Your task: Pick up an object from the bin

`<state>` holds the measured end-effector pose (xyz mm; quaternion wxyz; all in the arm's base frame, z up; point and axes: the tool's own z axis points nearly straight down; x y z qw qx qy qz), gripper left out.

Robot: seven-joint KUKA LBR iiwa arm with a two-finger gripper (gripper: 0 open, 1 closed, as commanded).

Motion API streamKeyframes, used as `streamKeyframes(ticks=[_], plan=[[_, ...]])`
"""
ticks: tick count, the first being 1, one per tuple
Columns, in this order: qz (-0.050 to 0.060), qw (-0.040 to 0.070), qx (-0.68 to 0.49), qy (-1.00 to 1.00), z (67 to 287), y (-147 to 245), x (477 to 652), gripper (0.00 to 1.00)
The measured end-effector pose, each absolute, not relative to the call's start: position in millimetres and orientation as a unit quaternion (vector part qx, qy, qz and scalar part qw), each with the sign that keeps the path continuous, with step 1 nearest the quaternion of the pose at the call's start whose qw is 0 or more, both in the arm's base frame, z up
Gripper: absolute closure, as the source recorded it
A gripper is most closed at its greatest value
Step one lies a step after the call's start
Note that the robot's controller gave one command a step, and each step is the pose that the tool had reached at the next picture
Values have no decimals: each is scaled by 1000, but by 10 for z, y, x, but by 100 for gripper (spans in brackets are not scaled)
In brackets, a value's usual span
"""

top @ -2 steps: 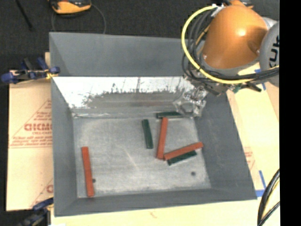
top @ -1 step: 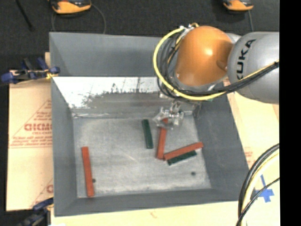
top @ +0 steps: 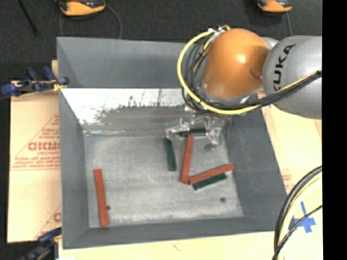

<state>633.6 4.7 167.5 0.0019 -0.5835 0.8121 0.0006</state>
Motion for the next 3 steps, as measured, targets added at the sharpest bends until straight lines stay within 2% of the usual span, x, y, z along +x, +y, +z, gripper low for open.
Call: streamKeyframes(ticks=[1, 2, 3], plan=[[-4, 5, -786, 619, 736, -304, 6345, 0], [-3, 5, -785, 620, 743, -292, 6346, 100], [-4, 5, -790, 613, 2073, 63, 6518, 100]])
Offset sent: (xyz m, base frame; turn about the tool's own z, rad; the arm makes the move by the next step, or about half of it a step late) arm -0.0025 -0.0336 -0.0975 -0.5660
